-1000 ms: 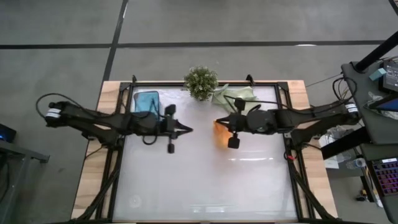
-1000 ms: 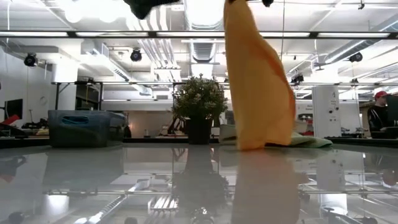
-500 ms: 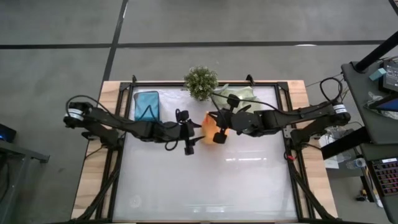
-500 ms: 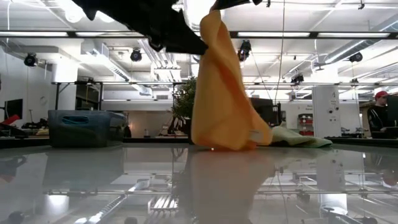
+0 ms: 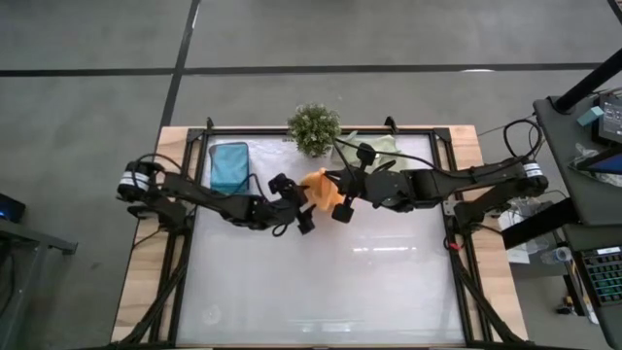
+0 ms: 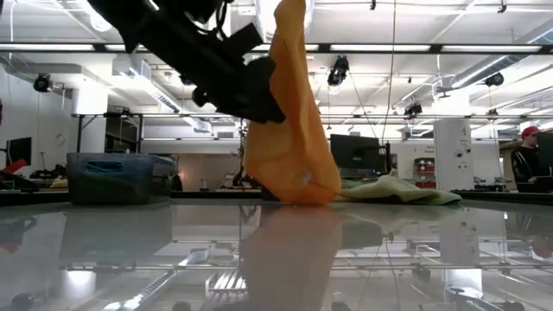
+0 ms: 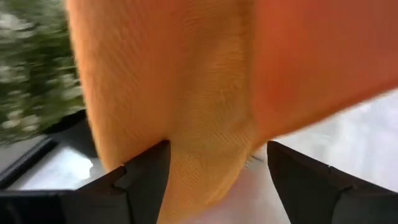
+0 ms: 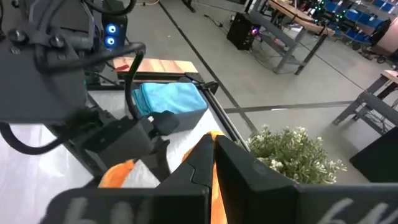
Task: Fold microfiber towels
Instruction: Fold the orange microfiber cloth
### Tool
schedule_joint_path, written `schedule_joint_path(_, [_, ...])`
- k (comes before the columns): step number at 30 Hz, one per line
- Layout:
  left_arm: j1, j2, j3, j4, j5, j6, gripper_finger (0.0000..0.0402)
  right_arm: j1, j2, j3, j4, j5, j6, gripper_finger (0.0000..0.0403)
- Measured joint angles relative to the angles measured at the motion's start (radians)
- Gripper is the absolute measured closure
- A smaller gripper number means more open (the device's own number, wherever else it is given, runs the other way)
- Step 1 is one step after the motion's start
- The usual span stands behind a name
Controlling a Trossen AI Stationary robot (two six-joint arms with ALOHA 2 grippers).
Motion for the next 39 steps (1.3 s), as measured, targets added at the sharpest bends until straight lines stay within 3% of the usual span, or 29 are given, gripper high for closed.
schedule_joint_path(3, [0.008,0.020,0.000,0.001,-0.051,0.000,0.0156,0.000,0.000,0.000,0.000,0.000,0.000,0.0394])
schedule_joint_path(6, [0.024,0.037,0.000,0.003,-0.053,0.019,0.0185,0.000,-0.001,-0.001,0.000,0.000,0.001,0.0394])
schedule_joint_path(9, [0.042,0.058,0.000,0.035,-0.053,0.031,0.0246,0.000,-0.002,-0.001,0.000,-0.001,0.013,0.0394])
schedule_joint_path(13, [0.043,0.069,-0.002,0.033,-0.042,0.102,0.0364,0.000,-0.002,-0.007,-0.006,-0.001,0.013,0.0394])
schedule_joint_path(15, [0.034,0.053,-0.004,0.011,-0.020,0.131,0.0388,0.000,-0.002,-0.008,-0.023,-0.002,0.015,0.0394])
schedule_joint_path(19, [0.019,-0.030,-0.003,-0.096,0.061,0.157,0.0394,0.000,-0.002,-0.009,-0.089,-0.001,0.019,0.0394])
schedule_joint_path(24, [0.009,-0.144,-0.004,-0.296,0.314,0.156,0.0400,0.002,-0.002,-0.011,-0.229,-0.016,0.032,0.0394])
schedule_joint_path(28, [-0.015,-0.227,-0.004,-0.431,0.511,0.161,0.0401,0.002,-0.003,-0.013,-0.364,-0.152,0.086,0.0394])
schedule_joint_path(31, [-0.059,-0.296,-0.004,-0.461,0.542,0.224,0.0401,0.003,-0.003,-0.020,-0.438,-0.311,0.090,0.0394])
schedule_joint_path(33, [-0.085,-0.354,0.005,-0.455,0.547,0.272,0.0401,0.010,-0.006,-0.022,-0.435,-0.335,0.096,0.0394])
schedule_joint_path(36, [-0.101,-0.446,0.026,-0.454,0.548,0.306,0.0401,0.011,-0.019,-0.004,-0.461,-0.297,0.086,0.0394])
schedule_joint_path(39, [-0.097,-0.541,0.036,-0.477,0.546,0.321,0.0401,0.009,-0.029,0.028,-0.505,-0.162,0.044,0.0394])
